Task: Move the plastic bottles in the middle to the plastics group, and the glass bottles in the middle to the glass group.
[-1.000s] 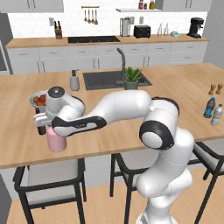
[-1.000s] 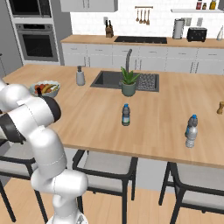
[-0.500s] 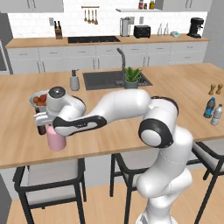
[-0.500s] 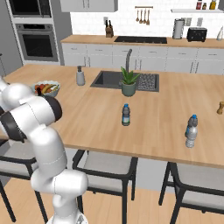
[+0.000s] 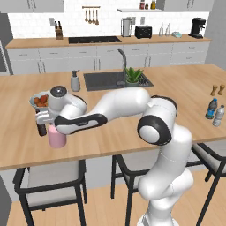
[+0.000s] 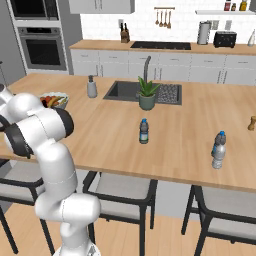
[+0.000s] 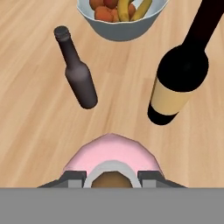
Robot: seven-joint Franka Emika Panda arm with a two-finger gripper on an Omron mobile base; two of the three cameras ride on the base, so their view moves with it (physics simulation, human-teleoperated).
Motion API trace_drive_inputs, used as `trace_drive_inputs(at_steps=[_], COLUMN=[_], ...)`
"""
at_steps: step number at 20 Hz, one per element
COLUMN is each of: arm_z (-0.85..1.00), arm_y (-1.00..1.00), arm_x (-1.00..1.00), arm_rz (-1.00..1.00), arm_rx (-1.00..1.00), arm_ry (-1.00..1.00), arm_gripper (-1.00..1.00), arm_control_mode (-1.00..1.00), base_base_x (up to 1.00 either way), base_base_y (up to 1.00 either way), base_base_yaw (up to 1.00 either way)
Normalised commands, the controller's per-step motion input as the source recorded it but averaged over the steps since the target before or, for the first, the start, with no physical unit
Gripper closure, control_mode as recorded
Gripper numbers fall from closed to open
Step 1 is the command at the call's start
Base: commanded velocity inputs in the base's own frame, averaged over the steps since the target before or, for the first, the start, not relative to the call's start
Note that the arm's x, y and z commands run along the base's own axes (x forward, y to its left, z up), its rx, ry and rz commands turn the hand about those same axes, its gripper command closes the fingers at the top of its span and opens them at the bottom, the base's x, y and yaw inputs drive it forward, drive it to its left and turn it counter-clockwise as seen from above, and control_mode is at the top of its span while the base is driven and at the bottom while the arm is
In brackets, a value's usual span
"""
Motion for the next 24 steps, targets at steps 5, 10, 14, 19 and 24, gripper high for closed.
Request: trace_drive_inputs(at_steps=[5, 10, 14, 19, 24], arm_z=[0.05, 0.00, 0.00, 0.00, -0.01], arm_y=[0.00, 0.00, 0.00, 0.00, 0.00], arm_x=[0.00, 0.15, 0.20, 0.11, 0.06], arm_rz=[0.00, 0.00, 0.00, 0.00, 0.00], arm_rx=[0.00, 0.00, 0.00, 0.00, 0.00], arm_ry=[0.00, 0.00, 0.00, -0.01, -0.04], arm_gripper=[1.00, 1.00, 1.00, 1.00, 1.00], arm_control_mode=[-1.00, -1.00, -1.00, -1.00, -1.00], base_base_x=[0.00, 0.00, 0.00, 0.00, 0.00], base_base_y=[0.00, 0.00, 0.00, 0.00, 0.00], base_base_yaw=[0.00, 0.00, 0.00, 0.00, 0.00])
